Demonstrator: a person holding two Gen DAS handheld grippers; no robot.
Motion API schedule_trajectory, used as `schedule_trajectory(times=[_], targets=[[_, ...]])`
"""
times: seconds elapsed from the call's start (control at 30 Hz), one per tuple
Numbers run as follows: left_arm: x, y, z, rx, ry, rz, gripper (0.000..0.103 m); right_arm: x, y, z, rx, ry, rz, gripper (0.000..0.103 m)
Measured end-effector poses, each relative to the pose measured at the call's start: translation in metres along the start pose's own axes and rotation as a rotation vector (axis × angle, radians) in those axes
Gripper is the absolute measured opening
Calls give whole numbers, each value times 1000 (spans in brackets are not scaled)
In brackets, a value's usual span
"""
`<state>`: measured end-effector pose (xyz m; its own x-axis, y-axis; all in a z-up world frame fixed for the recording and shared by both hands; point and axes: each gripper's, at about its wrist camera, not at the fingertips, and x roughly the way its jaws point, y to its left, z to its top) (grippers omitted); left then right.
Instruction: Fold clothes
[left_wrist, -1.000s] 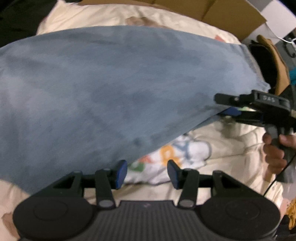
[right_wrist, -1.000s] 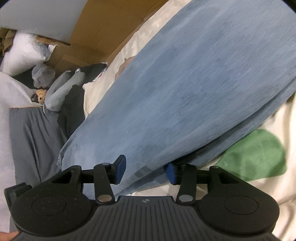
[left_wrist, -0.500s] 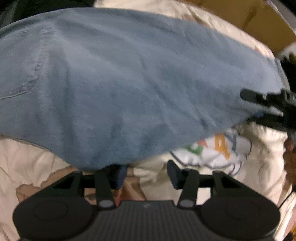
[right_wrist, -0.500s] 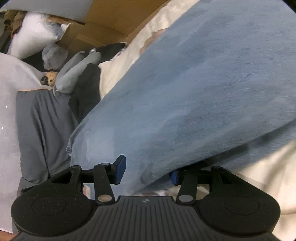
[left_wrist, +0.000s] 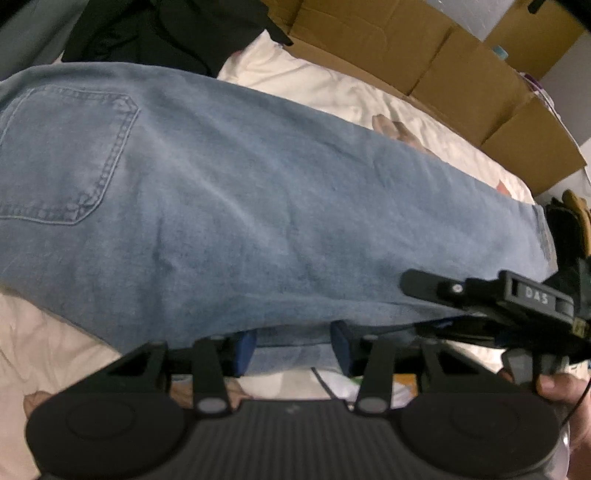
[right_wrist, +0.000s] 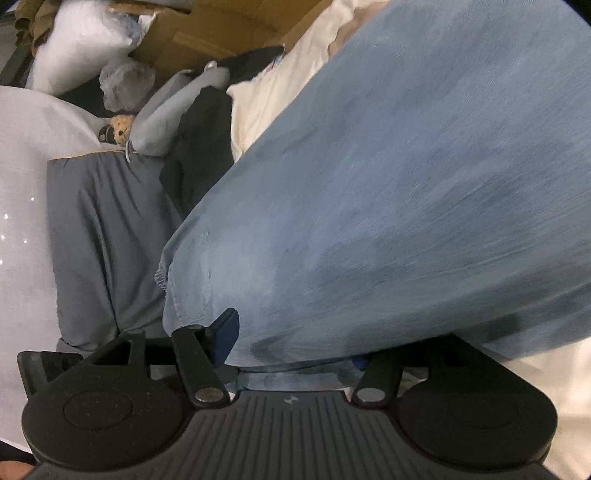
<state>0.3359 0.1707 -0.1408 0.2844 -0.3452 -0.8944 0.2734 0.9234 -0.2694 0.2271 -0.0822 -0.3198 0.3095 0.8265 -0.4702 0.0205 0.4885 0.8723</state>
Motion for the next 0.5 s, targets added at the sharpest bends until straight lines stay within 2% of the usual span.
schedule_trajectory(times=[0.13, 0.3, 0.47, 0.5], targets=[[-2, 6, -7, 43, 7, 20, 47, 16, 3, -13, -15, 52, -13, 65], [-2, 18, -21, 47, 60, 58, 45, 20, 6, -21, -17, 73, -9, 65], [-19, 32, -36, 24, 79, 86, 43, 21, 5, -18, 7, 59, 2, 53], [-22, 35, -40, 17, 82, 92, 44, 21, 5, -19, 7, 55, 3, 47]])
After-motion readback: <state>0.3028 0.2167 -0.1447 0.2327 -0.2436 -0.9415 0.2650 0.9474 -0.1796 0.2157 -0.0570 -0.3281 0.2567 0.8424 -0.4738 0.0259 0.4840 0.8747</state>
